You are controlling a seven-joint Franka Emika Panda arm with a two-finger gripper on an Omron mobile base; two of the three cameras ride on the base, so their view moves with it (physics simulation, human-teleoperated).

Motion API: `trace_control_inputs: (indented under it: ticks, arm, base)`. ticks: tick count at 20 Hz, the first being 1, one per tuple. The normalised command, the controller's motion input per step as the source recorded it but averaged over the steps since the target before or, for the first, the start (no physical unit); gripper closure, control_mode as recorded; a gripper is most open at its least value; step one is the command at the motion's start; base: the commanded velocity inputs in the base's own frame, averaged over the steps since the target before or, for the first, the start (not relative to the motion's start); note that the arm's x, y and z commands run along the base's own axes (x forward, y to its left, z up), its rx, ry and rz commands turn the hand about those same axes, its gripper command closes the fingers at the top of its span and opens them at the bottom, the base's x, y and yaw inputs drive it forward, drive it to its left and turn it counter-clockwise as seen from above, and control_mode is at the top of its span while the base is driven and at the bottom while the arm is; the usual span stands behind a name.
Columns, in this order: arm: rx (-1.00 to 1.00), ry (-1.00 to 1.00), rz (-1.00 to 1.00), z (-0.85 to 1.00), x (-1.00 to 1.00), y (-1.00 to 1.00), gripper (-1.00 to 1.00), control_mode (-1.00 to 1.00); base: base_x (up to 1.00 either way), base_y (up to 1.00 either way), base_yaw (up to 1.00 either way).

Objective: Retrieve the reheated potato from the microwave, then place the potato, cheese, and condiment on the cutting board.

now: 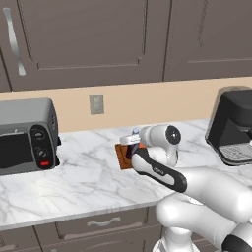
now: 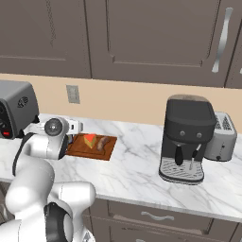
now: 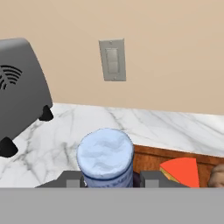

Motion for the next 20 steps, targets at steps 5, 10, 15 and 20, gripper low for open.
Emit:
trace_control_inputs:
  ticks: [5, 10, 15, 20]
  arm:
    - [0.00, 0.04, 0.00, -0.14, 0.00, -0.09, 1.00, -1.00]
    - [0.00, 0.01, 0.00, -0.17, -0.04, -0.08, 1.00, -1.00]
    - [0.00, 0.00, 0.00, -0.20, -0.01, -0.03, 1.00, -1.00]
    - [0.00, 0.00, 0.00, -0.22, 0.00, 0.00, 1.00, -1.00]
  base:
    - [0.00, 0.00, 0.00]
    - [0.00, 0.00, 0.00]
    - [0.00, 0.00, 0.00]
    - [0.00, 0.00, 0.00]
